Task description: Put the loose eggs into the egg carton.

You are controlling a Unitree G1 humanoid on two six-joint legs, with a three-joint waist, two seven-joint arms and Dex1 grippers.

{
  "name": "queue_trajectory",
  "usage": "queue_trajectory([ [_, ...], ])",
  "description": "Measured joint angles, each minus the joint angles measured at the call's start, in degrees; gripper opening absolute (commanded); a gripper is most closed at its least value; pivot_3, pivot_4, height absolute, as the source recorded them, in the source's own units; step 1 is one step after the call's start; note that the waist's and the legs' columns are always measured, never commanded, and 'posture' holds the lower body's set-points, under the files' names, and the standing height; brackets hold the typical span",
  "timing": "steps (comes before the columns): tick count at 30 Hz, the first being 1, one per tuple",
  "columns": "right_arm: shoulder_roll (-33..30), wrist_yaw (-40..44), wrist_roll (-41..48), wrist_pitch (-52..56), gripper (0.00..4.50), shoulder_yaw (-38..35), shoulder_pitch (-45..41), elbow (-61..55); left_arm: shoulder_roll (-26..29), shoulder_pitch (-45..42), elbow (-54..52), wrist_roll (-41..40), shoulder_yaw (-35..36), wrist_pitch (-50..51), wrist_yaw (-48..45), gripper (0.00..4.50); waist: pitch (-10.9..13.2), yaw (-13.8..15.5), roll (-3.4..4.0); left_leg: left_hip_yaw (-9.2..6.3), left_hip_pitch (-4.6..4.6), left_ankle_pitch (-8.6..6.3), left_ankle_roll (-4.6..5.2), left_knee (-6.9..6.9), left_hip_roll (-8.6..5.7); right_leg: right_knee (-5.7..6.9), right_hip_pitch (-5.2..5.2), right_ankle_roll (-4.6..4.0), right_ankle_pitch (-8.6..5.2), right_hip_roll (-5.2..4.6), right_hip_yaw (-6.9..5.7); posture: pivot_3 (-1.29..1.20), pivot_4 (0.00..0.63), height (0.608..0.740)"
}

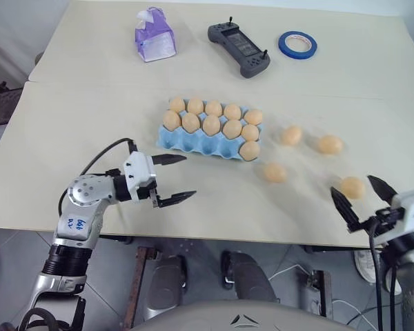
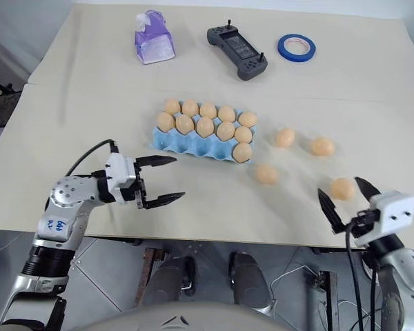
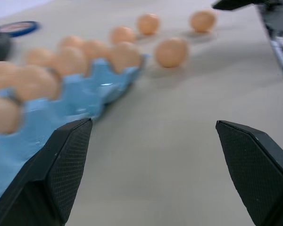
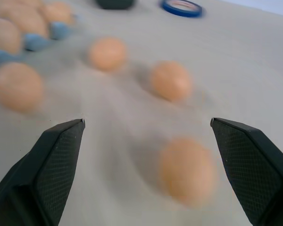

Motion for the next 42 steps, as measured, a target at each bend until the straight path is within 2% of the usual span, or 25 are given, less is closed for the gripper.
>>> queue_trajectory([
  [7, 1.6, 0.6, -0.7, -2.8, 4.5, -0.1, 0.9, 1.7, -0.7, -1.7, 0.2, 0.1, -2.5, 0.1, -2.9, 4.46, 0.0, -0.8, 0.01, 0.04, 0.08, 0.04, 0.01, 0.06, 0.0, 0.18, 0.0, -0.01, -0.01, 0.0, 0.09, 0.0, 0.15, 0.74],
  [17, -6.4, 6.4, -3.5, -3.3, 4.5, 3.6, -13.6, 20.2, -1.2, -3.0, 0.1, -2.4, -2.4, 1.4, -5.1, 4.46, 0.0, -0.5, 0.01, 0.04, 0.06, 0.09, 0.07, 0.1, -0.06, 0.2, 0.0, 0.01, 0.01, 0.01, 0.08, 0.0, 0.15, 0.74],
  [20, -7.1, 8.0, -4.5, -3.8, 4.5, 4.5, -16.3, 26.1, -1.2, -2.9, -0.1, -2.4, -2.3, 1.0, -5.0, 4.46, 0.0, -0.5, 0.01, 0.04, 0.04, 0.09, 0.08, 0.11, -0.06, 0.18, 0.0, 0.02, 0.01, 0.01, 0.08, 0.0, 0.15, 0.74],
  [28, -6.6, 11.7, -4.3, -7.7, 1.88, 6.6, -20.4, 31.7, -0.9, 0.4, -2.3, -2.4, 0.4, 0.4, -2.3, 4.5, 0.0, -0.7, 0.02, 0.08, 0.11, 0.1, 0.06, 0.13, -0.04, 0.27, 0.01, 0.04, 0.02, 0.02, 0.12, 0.0, 0.15, 0.74],
  [31, -6.6, 12.7, -4.3, -8.0, 1.88, 8.5, -21.0, 31.1, -1.5, 1.4, -2.5, -2.5, 2.4, 0.5, 0.8, 4.5, 0.0, -0.7, 0.01, 0.08, 0.1, 0.11, 0.07, 0.15, -0.04, 0.28, 0.02, 0.04, 0.03, 0.0, 0.12, 0.0, 0.15, 0.74],
  [34, -5.9, 13.2, -3.4, -5.8, 1.88, 12.0, -21.6, 25.1, -1.7, 2.6, -2.6, -2.9, 6.4, 0.7, 4.7, 4.5, 0.0, -1.0, 0.02, 0.08, 0.13, 0.1, 0.06, 0.12, -0.01, 0.31, 0.0, 0.05, 0.03, 0.02, 0.15, 0.0, 0.15, 0.74],
  [38, -1.7, 11.7, -2.9, -0.2, 1.88, 21.4, -28.7, 14.8, -1.3, 6.3, -2.2, -2.9, 10.2, 1.3, 7.9, 4.5, 0.0, -1.8, 0.01, 0.03, 0.15, 0.14, -0.03, 0.13, 0.03, 0.41, -0.04, 0.04, 0.03, 0.05, 0.1, 0.0, 0.15, 0.74],
  [42, 2.7, 8.4, -5.8, 3.5, 1.88, 29.3, -35.6, 12.7, -0.8, 8.5, -2.3, -2.9, 11.7, 1.8, 9.2, 4.5, 0.0, -0.9, 0.0, -0.05, 0.06, 0.14, -0.04, 0.13, -0.02, 0.3, -0.05, 0.03, 0.03, -0.04, 0.02, 0.0, 0.15, 0.74],
])
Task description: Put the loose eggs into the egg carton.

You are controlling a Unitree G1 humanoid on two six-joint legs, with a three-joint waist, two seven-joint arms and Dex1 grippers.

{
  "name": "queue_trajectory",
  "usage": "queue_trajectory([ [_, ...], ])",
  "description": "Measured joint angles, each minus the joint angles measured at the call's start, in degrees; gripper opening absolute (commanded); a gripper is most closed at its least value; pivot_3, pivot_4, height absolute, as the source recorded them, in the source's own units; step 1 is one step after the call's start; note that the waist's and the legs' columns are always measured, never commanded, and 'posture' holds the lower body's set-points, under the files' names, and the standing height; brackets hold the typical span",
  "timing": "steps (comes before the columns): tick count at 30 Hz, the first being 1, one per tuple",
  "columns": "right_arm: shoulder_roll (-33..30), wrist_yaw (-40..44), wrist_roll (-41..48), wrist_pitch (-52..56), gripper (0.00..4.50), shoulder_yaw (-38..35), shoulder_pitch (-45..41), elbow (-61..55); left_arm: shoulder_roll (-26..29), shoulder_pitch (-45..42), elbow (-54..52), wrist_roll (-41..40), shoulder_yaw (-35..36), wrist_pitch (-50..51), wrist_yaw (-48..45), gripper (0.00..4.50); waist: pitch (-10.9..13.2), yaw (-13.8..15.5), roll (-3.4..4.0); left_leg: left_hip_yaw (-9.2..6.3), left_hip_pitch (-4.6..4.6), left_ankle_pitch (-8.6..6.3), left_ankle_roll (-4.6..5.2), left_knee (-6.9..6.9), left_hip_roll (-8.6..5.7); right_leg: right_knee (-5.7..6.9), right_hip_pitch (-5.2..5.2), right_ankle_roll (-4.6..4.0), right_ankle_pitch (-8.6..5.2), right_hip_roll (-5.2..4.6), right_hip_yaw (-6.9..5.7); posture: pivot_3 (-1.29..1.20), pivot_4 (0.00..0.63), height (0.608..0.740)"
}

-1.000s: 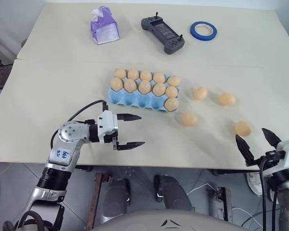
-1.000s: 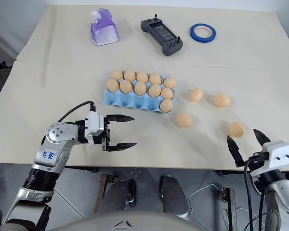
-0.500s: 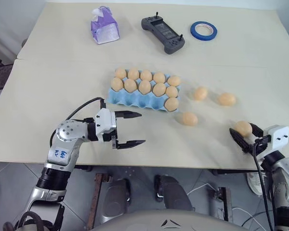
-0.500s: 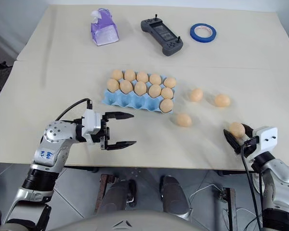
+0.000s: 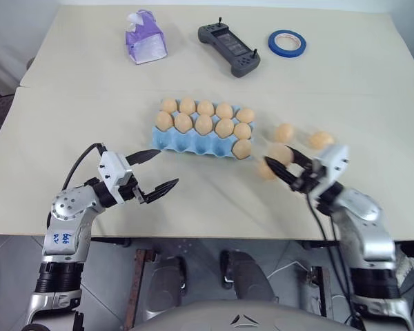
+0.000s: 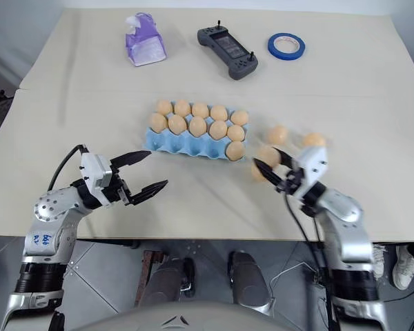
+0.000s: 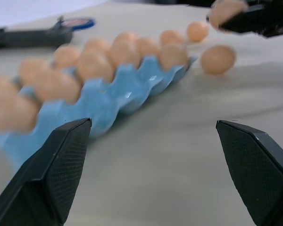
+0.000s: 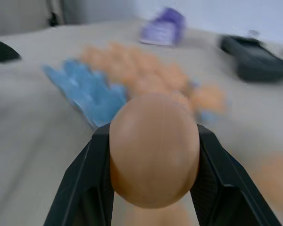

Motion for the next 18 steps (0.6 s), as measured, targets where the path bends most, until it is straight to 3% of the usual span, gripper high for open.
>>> queue_trajectory([
  [6, 6.9, -5.7, -7.0, 2.9, 1.88, 8.4, -11.6, 6.9, 0.4, 1.8, -2.2, 0.0, 0.6, 0.6, 0.9, 4.5, 0.0, 0.3, 0.0, -0.17, -0.19, -0.06, -0.01, -0.06, -0.03, -0.13, -0.12, -0.04, -0.01, -0.09, -0.15, 0.0, 0.15, 0.74],
  [9, 7.9, -6.9, -8.4, 2.9, 2.62, 8.6, -14.2, 10.3, 0.4, 2.3, -3.5, 0.0, 0.7, 1.2, 1.6, 4.5, 0.0, 0.1, 0.0, -0.15, -0.25, -0.16, 0.01, -0.08, -0.02, -0.19, -0.15, -0.04, -0.01, -0.09, -0.17, 0.0, 0.15, 0.74],
  [14, 7.9, -5.3, -6.6, 4.4, 4.4, 8.5, -11.8, 6.5, 0.5, 3.7, -5.5, 0.0, 1.0, 2.1, 2.1, 4.5, 0.0, 0.0, 0.0, -0.15, -0.26, -0.23, 0.01, -0.18, 0.02, -0.21, -0.19, -0.04, -0.01, -0.04, -0.24, 0.0, 0.15, 0.74],
  [18, 5.0, -3.2, -4.4, 5.2, 4.48, 7.4, -6.9, 1.1, 0.6, 3.6, -6.4, -0.1, 1.0, 2.6, 2.1, 4.5, 0.0, 0.1, 0.0, -0.13, -0.29, -0.23, 0.05, -0.1, 0.0, -0.28, -0.13, -0.04, -0.01, -0.05, -0.22, 0.0, 0.15, 0.74],
])
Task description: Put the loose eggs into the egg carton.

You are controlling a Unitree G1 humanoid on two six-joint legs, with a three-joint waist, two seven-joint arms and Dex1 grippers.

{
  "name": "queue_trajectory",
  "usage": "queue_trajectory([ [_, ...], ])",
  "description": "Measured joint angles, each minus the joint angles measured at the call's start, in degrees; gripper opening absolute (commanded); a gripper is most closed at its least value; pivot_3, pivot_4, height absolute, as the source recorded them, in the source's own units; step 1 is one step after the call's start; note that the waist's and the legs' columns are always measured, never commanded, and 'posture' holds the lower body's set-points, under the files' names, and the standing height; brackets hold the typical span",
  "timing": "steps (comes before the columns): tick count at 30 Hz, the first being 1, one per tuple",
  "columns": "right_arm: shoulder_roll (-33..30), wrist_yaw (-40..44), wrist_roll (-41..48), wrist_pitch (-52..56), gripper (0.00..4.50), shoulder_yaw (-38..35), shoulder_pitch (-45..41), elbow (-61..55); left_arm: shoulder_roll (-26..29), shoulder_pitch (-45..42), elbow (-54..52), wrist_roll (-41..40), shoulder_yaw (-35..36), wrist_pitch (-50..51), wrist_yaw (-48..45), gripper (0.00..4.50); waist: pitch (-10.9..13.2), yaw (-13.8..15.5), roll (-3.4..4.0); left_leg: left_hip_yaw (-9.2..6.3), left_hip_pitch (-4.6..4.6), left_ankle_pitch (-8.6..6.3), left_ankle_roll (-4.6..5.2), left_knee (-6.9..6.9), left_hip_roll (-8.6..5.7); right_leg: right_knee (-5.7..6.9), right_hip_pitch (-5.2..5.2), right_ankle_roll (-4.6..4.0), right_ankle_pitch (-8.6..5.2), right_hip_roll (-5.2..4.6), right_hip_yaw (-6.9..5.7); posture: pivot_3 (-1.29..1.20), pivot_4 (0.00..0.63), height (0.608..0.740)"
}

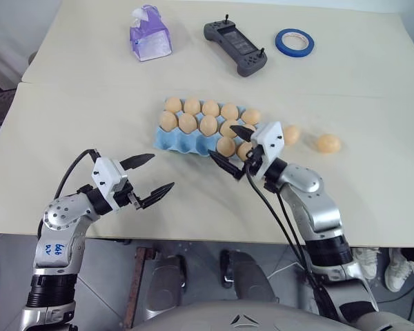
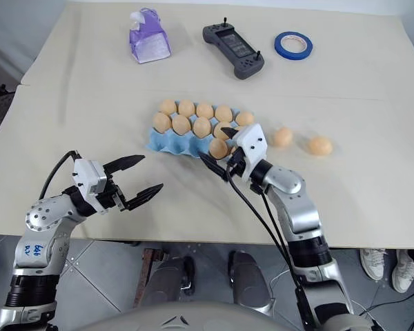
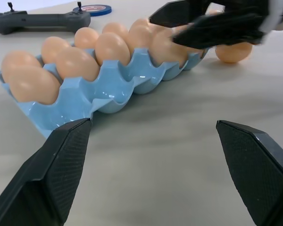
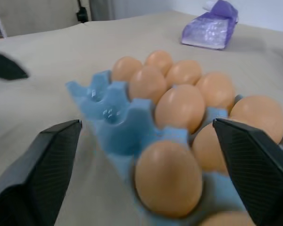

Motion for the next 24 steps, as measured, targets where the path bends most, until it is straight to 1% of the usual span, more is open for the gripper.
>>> queue_trajectory([
  [2, -1.1, 0.5, 1.9, 0.1, 4.48, -2.1, 2.1, -2.9, 0.0, -0.3, 0.0, -0.1, -0.2, 0.3, -0.1, 4.5, 0.0, 0.1, 0.0, -0.01, 0.01, 0.03, 0.03, 0.03, 0.0, -0.05, 0.06, 0.0, 0.0, 0.0, 0.0, 0.0, 0.15, 0.74],
  [6, -5.2, 0.2, 5.3, -1.0, 4.48, -12.1, 11.4, -8.8, -1.4, -5.1, 0.6, -0.1, -4.4, 0.5, -1.7, 4.5, 0.0, 1.0, -0.01, -0.03, 0.04, 0.07, 0.05, 0.07, -0.03, -0.16, 0.19, 0.03, 0.02, -0.01, 0.01, 0.0, 0.15, 0.74],
  [10, -8.0, 0.0, 5.7, -4.7, 4.48, -21.8, 24.8, -9.8, -2.5, -9.8, 4.5, 0.2, -9.9, 0.3, -6.0, 4.5, 0.0, 1.5, 0.01, 0.06, 0.06, 0.06, 0.05, -0.02, -0.03, -0.19, 0.16, 0.04, 0.02, 0.05, 0.06, 0.0, 0.15, 0.74],
  [13, -9.2, 1.7, 5.0, -8.7, 4.48, -25.8, 34.9, -9.7, -2.8, -12.7, 7.1, 0.3, -12.0, 0.3, -8.7, 4.5, 0.0, 1.2, 0.02, 0.12, 0.11, 0.05, 0.02, -0.04, 0.06, -0.17, 0.15, 0.02, 0.01, 0.2, 0.1, 0.0, 0.15, 0.74],
  [16, -7.4, 0.9, 5.8, -11.5, 4.48, -28.6, 37.4, -9.5, -3.1, -14.8, 9.5, 1.0, -13.3, 0.0, -9.7, 4.5, 0.0, 0.0, 0.01, 0.22, 0.23, 0.11, 0.03, 0.08, 0.04, 0.06, 0.19, 0.04, 0.02, 0.17, 0.24, 0.0, 0.15, 0.74],
  [18, -7.4, 1.1, 5.6, -13.7, 4.48, -29.3, 38.8, -8.8, -3.2, -15.5, 9.6, 1.1, -13.9, -0.3, -10.8, 4.5, 0.0, 0.0, 0.0, 0.27, 0.37, 0.17, 0.04, 0.08, 0.02, 0.12, 0.27, 0.06, 0.03, 0.16, 0.31, 0.0, 0.15, 0.74],
  [20, -7.5, 1.7, 4.9, -15.0, 4.48, -29.0, 39.4, -8.1, -3.3, -15.6, 10.0, 1.1, -13.9, -0.4, -11.5, 4.5, 0.0, 0.0, 0.0, 0.27, 0.41, 0.22, 0.03, 0.08, 0.02, 0.16, 0.28, 0.03, 0.05, 0.16, 0.34, 0.0, 0.15, 0.74],
  [22, -7.9, 2.3, 4.5, -15.1, 4.48, -27.7, 38.1, -7.2, -3.2, -15.7, 11.1, 1.1, -13.9, -0.6, -12.1, 4.5, 0.0, -0.1, 0.0, 0.31, 0.42, 0.26, 0.05, 0.08, 0.03, 0.18, 0.25, -0.01, 0.09, 0.16, 0.39, 0.0, 0.15, 0.74],
  [24, -8.7, 3.1, 4.4, -14.8, 4.48, -24.9, 35.2, -6.8, -3.1, -15.7, 11.6, 1.2, -13.9, -1.1, -12.5, 4.5, 0.0, -0.1, 0.0, 0.31, 0.41, 0.29, 0.05, 0.1, 0.03, 0.21, 0.21, -0.02, 0.12, 0.16, 0.4, 0.0, 0.15, 0.74],
])
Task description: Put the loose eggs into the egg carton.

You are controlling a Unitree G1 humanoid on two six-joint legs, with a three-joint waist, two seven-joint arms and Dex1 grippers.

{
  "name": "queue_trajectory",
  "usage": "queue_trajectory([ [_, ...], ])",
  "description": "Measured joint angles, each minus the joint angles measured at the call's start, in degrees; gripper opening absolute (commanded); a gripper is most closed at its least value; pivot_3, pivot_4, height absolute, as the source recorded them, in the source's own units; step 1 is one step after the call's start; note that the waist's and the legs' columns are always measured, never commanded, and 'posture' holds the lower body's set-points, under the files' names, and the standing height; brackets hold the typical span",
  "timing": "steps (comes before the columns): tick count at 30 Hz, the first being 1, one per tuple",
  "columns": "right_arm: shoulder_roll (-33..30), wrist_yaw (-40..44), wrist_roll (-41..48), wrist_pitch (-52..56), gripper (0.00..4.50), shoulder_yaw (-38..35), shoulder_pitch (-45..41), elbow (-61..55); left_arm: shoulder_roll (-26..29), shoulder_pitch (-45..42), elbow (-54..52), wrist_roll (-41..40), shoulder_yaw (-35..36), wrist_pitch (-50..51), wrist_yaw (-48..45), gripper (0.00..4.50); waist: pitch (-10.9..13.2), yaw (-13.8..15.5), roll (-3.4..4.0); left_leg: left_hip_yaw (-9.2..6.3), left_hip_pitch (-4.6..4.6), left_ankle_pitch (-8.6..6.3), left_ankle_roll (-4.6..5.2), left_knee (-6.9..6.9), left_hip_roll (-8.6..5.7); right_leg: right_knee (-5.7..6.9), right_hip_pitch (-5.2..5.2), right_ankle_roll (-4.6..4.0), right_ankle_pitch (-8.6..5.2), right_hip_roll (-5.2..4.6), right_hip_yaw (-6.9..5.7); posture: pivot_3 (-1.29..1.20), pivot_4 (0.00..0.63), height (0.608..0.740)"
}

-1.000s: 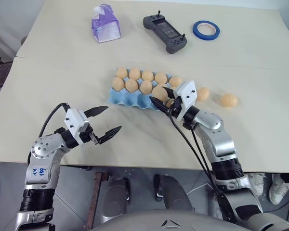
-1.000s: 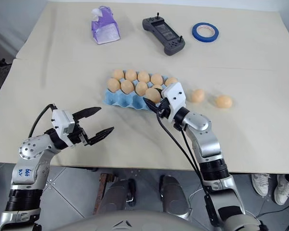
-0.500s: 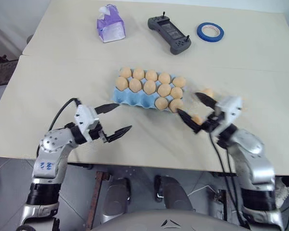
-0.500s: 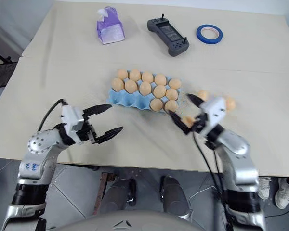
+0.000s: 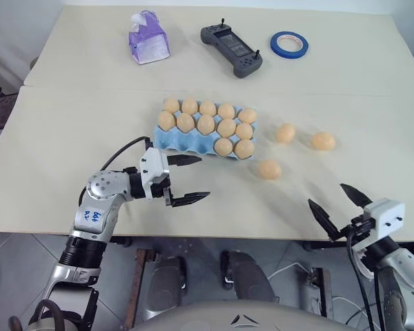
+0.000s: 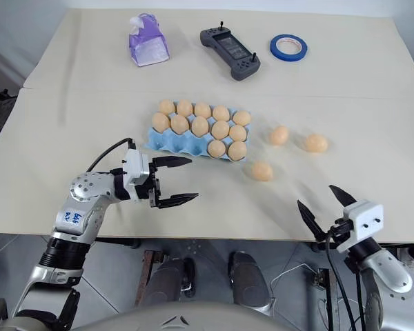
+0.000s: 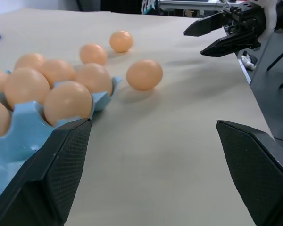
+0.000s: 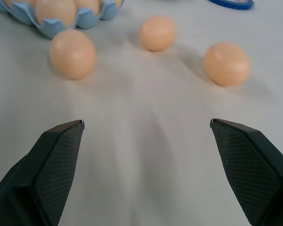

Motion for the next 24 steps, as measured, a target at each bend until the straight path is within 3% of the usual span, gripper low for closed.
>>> queue_trajectory([
  [7, -2.6, 2.7, -0.7, 5.5, 4.48, 9.5, -13.0, 2.9, 0.9, 1.7, -0.7, 0.0, 1.7, -0.9, 1.2, 4.5, 0.0, 0.2, 0.0, -0.03, -0.09, -0.03, -0.01, -0.06, -0.02, -0.07, -0.08, 0.01, 0.0, -0.03, -0.04, 0.0, 0.15, 0.74],
  [13, -2.3, 4.1, -3.3, 4.9, 4.48, 14.2, -19.7, 12.3, 1.5, 6.7, -4.1, 0.2, 3.1, -0.8, 3.1, 4.5, 0.0, 0.4, -0.01, -0.11, -0.21, -0.07, 0.01, -0.06, -0.04, -0.19, -0.09, 0.01, 0.0, -0.09, -0.14, 0.0, 0.15, 0.74],
  [16, -1.8, 4.3, -3.7, 3.3, 3.88, 14.6, -21.2, 15.2, 1.5, 7.6, -6.4, 0.3, 3.3, -0.7, 4.6, 4.5, 0.0, 0.3, -0.01, -0.12, -0.2, -0.06, 0.02, -0.04, -0.04, -0.17, -0.07, 0.01, 0.0, -0.09, -0.14, 0.0, 0.15, 0.74],
  [21, -1.1, 5.3, -3.6, 1.4, 2.1, 14.9, -22.8, 17.1, 1.6, 9.7, -9.0, 0.1, 4.8, -0.1, 7.0, 4.5, 0.0, 0.0, -0.01, -0.1, -0.15, -0.05, 0.01, -0.06, 0.0, -0.09, -0.08, 0.01, 0.0, -0.05, -0.13, 0.0, 0.15, 0.74],
  [24, -0.9, 5.8, -3.1, 1.0, 2.1, 14.9, -23.4, 17.0, 1.6, 11.0, -9.7, -0.5, 6.8, 0.9, 8.9, 4.5, 0.0, 0.1, -0.01, -0.1, -0.15, -0.05, 0.01, -0.05, -0.01, -0.09, -0.07, 0.01, 0.0, -0.06, -0.14, 0.0, 0.15, 0.74],
])
